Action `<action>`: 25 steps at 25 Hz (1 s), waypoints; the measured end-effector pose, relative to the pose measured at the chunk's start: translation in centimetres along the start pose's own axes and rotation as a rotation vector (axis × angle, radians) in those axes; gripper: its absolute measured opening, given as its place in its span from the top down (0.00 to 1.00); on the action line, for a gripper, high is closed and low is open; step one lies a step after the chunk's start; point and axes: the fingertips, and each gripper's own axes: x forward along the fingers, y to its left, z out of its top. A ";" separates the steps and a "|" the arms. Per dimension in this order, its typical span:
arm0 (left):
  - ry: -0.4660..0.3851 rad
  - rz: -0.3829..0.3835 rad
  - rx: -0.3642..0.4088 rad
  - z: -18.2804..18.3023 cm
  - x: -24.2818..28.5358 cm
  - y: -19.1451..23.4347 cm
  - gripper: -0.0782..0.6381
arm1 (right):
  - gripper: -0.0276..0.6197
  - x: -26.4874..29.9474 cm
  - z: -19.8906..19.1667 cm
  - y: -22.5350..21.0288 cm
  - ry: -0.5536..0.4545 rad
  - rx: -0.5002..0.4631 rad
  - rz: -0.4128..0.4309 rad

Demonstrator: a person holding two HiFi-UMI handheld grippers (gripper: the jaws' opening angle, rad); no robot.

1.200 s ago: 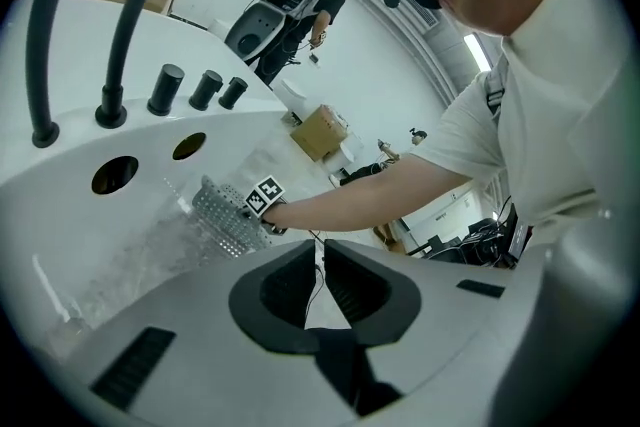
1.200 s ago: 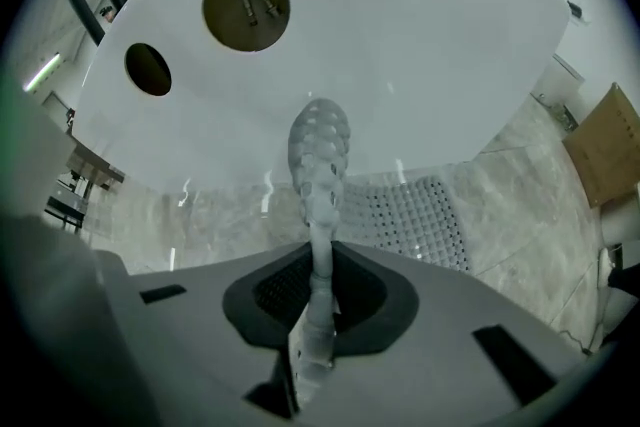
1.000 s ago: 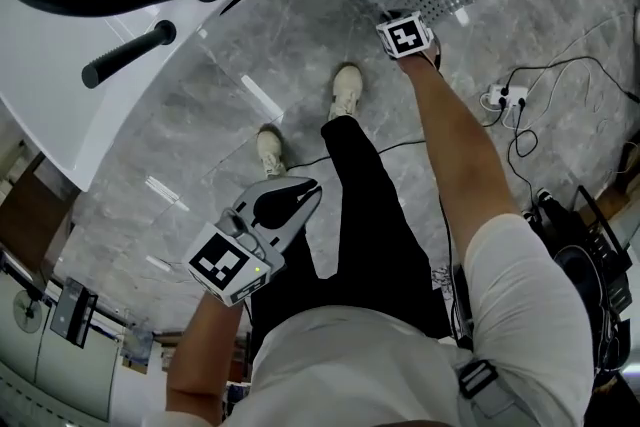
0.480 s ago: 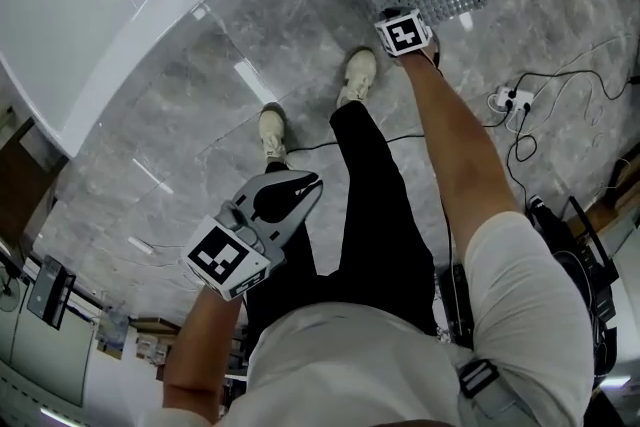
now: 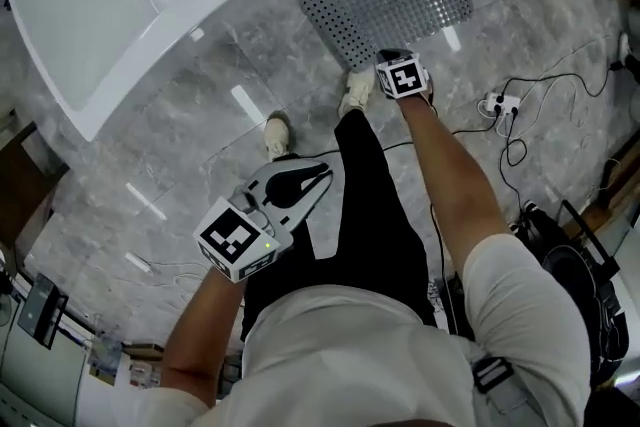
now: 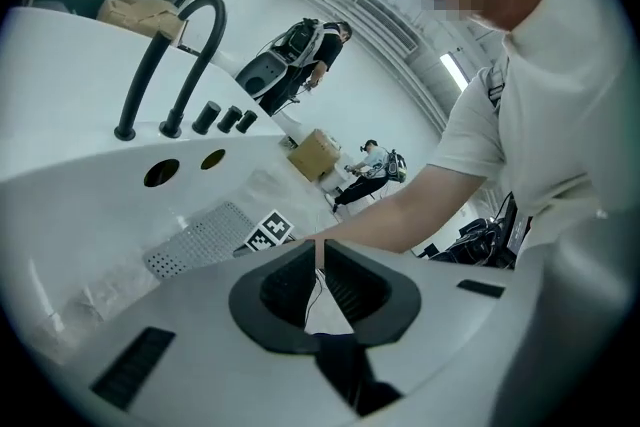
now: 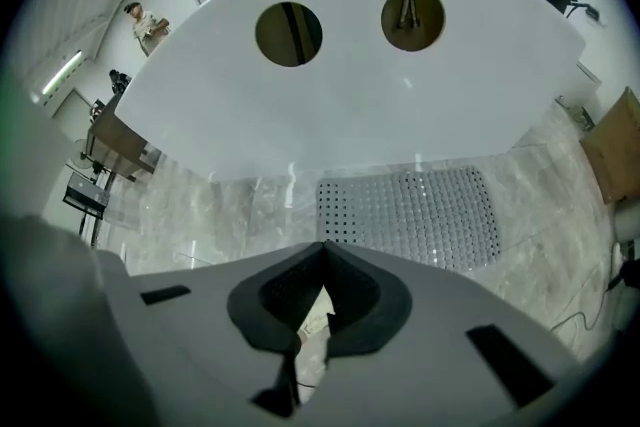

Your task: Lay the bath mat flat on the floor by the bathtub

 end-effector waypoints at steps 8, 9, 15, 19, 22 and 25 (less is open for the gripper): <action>0.010 -0.088 0.189 1.6 -6.1 -3.8 0.84 | 0.94 -10.0 -1.3 5.6 -0.077 0.059 -0.046; 0.009 -0.097 0.214 1.8 -7.1 -4.3 0.84 | 0.94 -11.3 -1.4 6.5 -0.087 0.059 -0.051; -0.001 -0.137 0.336 1.7 -13.9 -7.6 0.84 | 0.94 -20.0 -3.1 14.1 -0.149 0.053 -0.050; 0.043 -0.145 0.405 1.2 -18.2 -8.4 0.84 | 0.94 -26.2 -4.3 20.3 -0.234 0.106 -0.016; 0.070 -0.155 0.452 1.1 -20.0 -9.8 0.84 | 0.94 -30.7 -5.2 24.0 -0.272 0.101 0.006; 0.057 -0.150 0.479 1.1 -20.6 -11.7 0.84 | 0.94 -35.1 -6.1 26.6 -0.314 0.088 0.016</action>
